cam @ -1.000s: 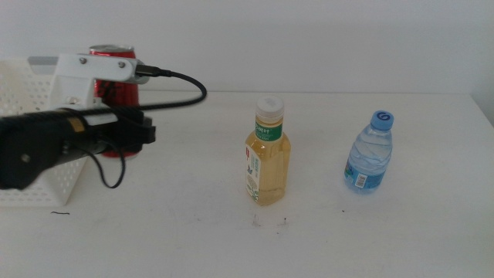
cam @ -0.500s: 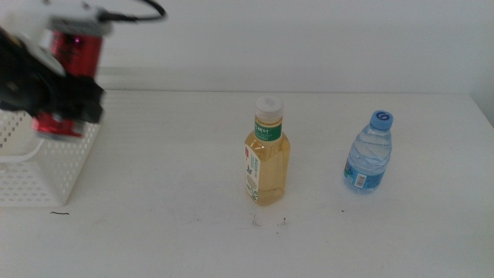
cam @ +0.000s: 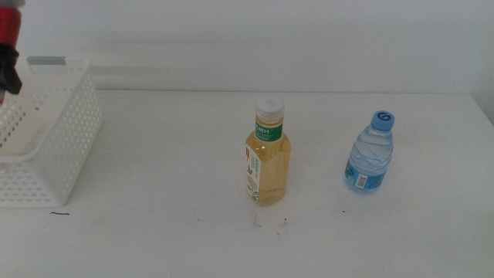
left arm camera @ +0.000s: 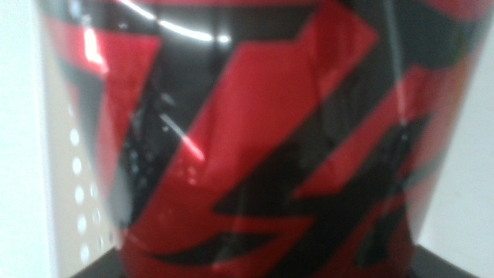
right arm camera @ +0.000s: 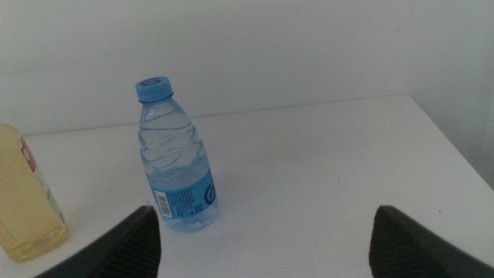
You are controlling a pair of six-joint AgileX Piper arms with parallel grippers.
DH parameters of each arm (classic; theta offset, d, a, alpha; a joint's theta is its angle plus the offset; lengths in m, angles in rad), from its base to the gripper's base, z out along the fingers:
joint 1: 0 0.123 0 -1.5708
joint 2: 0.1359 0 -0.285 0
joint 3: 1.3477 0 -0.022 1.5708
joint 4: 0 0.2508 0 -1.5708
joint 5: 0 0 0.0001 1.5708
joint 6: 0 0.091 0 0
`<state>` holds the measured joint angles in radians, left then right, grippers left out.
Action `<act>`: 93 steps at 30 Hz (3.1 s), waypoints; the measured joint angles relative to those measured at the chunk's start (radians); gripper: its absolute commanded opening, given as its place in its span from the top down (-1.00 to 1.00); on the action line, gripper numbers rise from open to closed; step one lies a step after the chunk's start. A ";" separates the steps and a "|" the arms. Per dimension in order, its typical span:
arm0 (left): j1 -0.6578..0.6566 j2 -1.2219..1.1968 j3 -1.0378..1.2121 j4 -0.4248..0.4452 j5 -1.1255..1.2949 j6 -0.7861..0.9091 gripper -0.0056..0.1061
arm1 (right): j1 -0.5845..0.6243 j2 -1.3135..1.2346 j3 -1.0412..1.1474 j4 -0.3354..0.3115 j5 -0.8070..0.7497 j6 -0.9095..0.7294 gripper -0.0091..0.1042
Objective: Use arms to grab the bottles and put them into the dustbin to the left of the table.
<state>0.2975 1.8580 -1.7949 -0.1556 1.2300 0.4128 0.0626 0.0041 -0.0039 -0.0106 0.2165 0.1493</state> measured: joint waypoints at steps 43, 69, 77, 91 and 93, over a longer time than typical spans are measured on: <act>-0.318 -0.364 0.392 -0.025 -0.384 -0.036 -0.78 | 0.000 0.000 0.000 0.000 0.002 0.000 -0.70; -0.940 -0.786 1.768 0.101 -2.072 -0.294 -0.78 | 0.000 0.000 0.000 0.000 0.002 0.000 -0.70; -0.943 -0.611 1.761 0.156 -2.234 -0.354 -0.78 | 0.000 0.000 0.000 0.000 0.002 0.000 -0.70; -0.793 -0.161 1.470 0.496 -2.378 -0.518 -0.78 | 0.000 0.000 0.000 0.000 0.002 0.000 -0.70; -0.762 -0.104 1.423 0.546 -2.394 -0.529 -0.78 | 0.000 0.000 0.000 0.000 0.002 0.000 -0.70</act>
<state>-0.4646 1.7542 -0.3720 0.3904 -1.1639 -0.1163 0.0626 0.0041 -0.0039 -0.0106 0.2183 0.1493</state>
